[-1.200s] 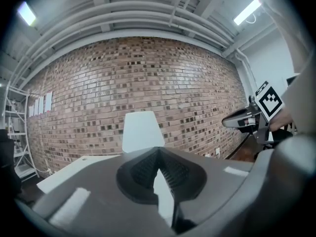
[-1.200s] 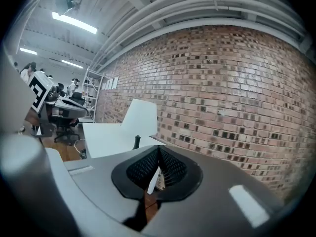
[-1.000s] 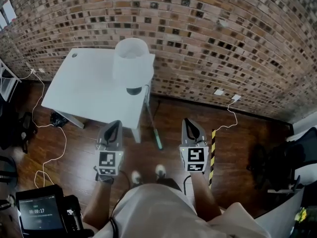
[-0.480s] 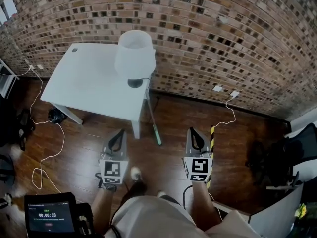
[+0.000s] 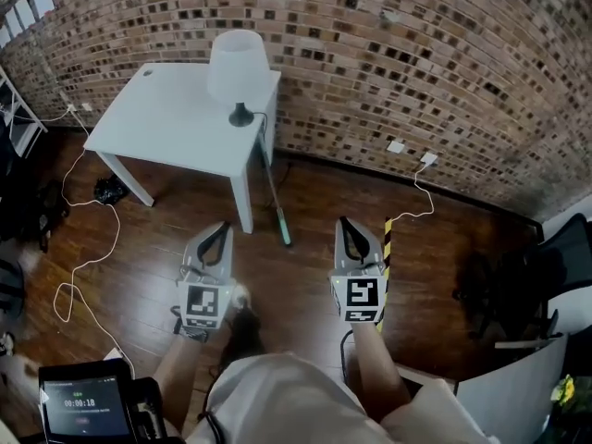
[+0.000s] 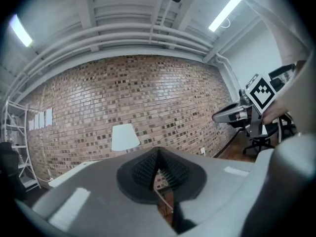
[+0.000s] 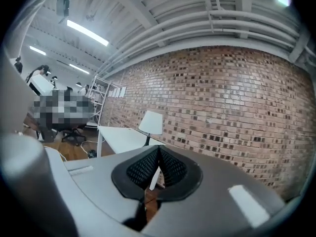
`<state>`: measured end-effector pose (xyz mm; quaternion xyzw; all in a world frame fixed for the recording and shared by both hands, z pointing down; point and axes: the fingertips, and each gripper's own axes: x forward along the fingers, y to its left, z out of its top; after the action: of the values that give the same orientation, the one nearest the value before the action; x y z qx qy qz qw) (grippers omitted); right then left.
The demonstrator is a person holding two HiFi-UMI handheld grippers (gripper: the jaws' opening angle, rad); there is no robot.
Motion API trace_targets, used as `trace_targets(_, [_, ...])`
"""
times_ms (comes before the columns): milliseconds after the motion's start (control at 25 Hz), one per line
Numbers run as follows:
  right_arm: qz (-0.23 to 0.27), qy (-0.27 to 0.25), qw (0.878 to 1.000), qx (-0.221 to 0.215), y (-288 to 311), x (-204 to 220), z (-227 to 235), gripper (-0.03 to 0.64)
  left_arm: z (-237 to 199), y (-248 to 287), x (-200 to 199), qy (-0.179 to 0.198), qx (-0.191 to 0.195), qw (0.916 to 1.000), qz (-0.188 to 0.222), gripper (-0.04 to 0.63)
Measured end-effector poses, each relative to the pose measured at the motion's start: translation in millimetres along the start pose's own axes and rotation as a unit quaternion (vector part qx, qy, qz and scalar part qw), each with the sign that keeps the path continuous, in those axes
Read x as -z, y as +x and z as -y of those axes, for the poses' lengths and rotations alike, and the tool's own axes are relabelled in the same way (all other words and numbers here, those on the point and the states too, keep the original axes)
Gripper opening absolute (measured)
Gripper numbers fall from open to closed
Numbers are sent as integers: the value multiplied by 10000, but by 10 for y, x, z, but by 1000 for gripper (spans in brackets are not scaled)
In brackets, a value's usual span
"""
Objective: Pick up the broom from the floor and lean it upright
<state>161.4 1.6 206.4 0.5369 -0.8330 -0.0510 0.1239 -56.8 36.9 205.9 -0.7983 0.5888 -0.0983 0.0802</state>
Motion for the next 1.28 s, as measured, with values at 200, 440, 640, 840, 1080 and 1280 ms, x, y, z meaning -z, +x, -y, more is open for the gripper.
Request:
trace_targets(200, [226,-38,9997,-48,-787,-114,90,14,638,-559,-101,-98,111,9999,-82,0])
trace_targets(440, [-5,131,9999,-35,-1397,74,123,14,1075,-993,-338,-176,174,9997,-27,0])
trace_targets(640, [-59,215,9997,52,-1672,91,40,14,1041,-1130,-455,-228,242,9994,95,0])
trace_targets(840, [-84,315,9993,177,-1753,107,-60,14,955,-1271,-538,-249,234,9992,209,0])
trace_targets(1080, [-4,344,9993,143,-1730,-36,-264,12,765,-1432,-396,-339,86,9994,3,0])
trace_targets(1280, [-259,279,9992,148,-1765,-45,-387,12,810,-1496,-331,-414,235,9988,-123,0])
